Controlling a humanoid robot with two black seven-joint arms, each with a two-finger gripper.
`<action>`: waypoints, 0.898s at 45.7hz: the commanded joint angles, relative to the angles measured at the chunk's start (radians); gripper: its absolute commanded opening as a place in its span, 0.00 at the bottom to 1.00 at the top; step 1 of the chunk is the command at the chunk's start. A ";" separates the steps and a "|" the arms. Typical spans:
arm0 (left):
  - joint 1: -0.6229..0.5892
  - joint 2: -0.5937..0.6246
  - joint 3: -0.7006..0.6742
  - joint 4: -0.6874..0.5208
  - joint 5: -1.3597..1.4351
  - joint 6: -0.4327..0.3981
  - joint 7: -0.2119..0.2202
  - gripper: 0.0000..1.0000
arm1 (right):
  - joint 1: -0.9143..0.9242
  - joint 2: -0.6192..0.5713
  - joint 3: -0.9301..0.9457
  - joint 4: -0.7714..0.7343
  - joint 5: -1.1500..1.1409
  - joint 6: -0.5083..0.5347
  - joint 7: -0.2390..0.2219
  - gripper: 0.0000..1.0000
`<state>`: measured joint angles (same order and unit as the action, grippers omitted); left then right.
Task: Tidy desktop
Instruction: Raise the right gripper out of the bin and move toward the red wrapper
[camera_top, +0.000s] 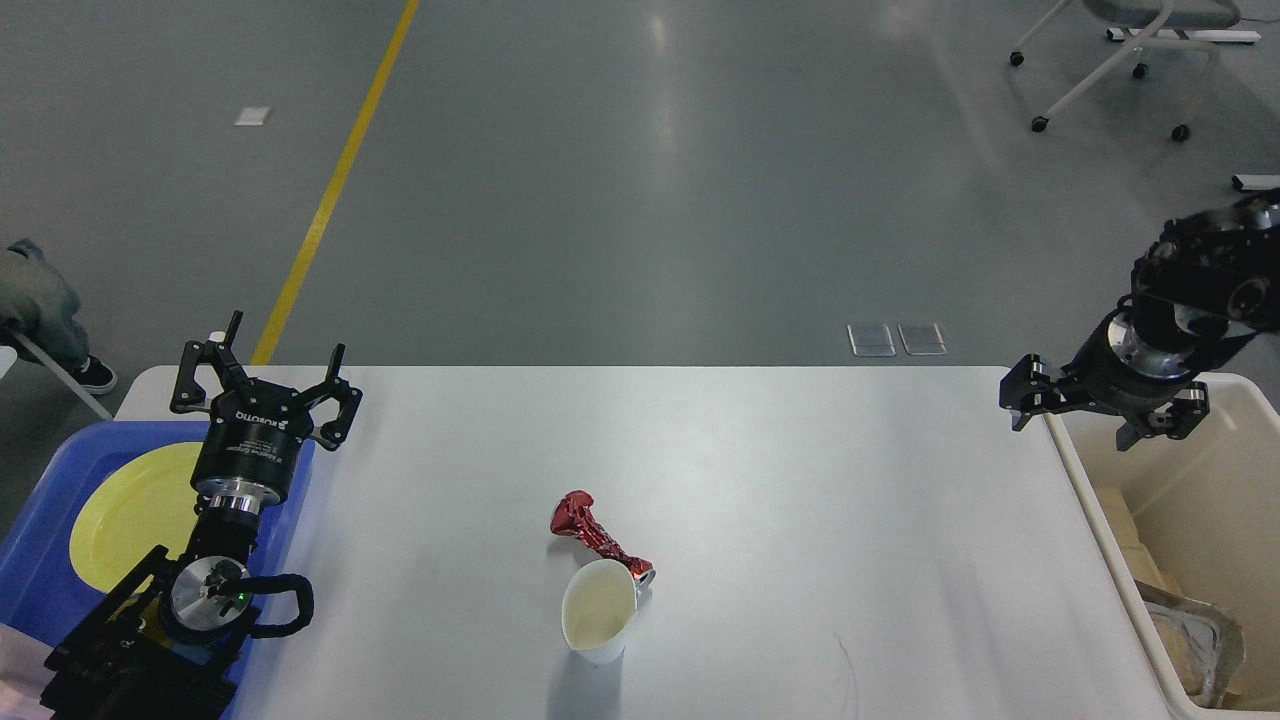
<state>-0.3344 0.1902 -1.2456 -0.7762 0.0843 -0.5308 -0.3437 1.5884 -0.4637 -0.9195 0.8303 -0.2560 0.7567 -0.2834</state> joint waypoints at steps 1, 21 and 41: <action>0.000 0.000 0.002 0.000 0.000 0.000 0.000 0.99 | 0.201 0.045 -0.065 0.182 0.017 0.081 0.000 1.00; 0.000 0.000 0.000 0.000 0.000 0.000 -0.001 0.99 | 0.755 0.229 -0.136 0.602 0.342 0.202 -0.003 1.00; 0.000 0.000 0.000 0.000 0.000 0.000 -0.001 0.99 | 1.010 0.251 -0.180 0.737 0.415 0.101 -0.003 1.00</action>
<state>-0.3344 0.1902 -1.2455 -0.7762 0.0844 -0.5308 -0.3452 2.5945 -0.2112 -1.0808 1.5656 0.1486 0.8600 -0.2868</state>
